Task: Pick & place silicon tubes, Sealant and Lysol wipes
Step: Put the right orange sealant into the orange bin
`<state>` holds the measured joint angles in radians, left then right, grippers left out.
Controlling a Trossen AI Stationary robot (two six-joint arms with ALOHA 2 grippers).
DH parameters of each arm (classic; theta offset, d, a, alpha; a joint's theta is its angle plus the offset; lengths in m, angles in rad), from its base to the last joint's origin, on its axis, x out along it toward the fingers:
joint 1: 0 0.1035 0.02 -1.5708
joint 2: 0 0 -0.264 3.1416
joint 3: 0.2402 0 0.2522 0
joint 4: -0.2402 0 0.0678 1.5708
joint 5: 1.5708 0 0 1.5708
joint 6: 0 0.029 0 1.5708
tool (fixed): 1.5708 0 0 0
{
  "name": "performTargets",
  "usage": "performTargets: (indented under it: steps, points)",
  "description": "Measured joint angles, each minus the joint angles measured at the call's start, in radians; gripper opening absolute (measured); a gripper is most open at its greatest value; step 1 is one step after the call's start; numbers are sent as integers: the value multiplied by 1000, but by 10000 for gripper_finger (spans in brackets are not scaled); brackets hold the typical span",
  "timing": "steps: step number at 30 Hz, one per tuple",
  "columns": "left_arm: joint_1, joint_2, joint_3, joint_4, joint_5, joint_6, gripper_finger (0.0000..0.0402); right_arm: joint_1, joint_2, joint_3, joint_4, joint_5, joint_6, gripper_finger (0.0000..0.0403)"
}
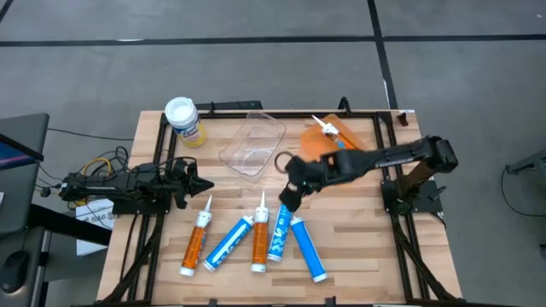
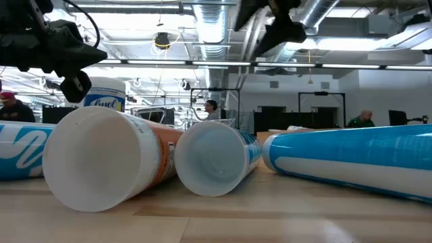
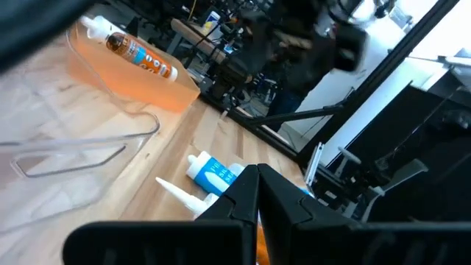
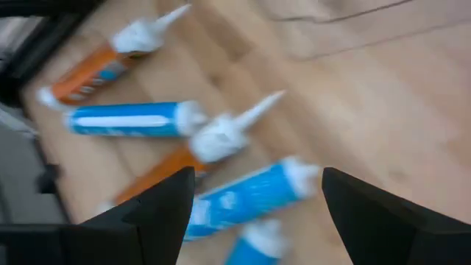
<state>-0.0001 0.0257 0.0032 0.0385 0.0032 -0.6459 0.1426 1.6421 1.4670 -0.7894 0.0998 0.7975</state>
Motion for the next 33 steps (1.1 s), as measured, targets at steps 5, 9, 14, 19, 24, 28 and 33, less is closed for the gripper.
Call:
performTargets:
  steps: [5, 9, 14, 19, 24, 28, 33]
  points:
    - [0, 0, 0, 1, 0, -52, 0, 55, 80, -1, 85, -30, 121, 291]
    - [0, 0, 0, 10, 0, -55, 0, 75, 135, 1, 179, -76, 161, 291]
    - [0, 0, 0, 61, 2, -86, 0, 93, 163, 0, 225, -63, 162, 291]
    - [0, 0, 31, 127, 115, -34, 0, 116, 145, 0, 215, 52, 53, 291]
    - [-1, 44, 161, 142, 253, 26, 0, 126, 88, 0, 123, 127, -10, 291]
    - [-27, 191, 281, 120, 319, 68, 0, 138, 38, 0, -19, 220, 10, 291]
    - [-79, 517, 461, 94, 322, 141, 0, 168, -41, 0, -133, 305, 40, 291]
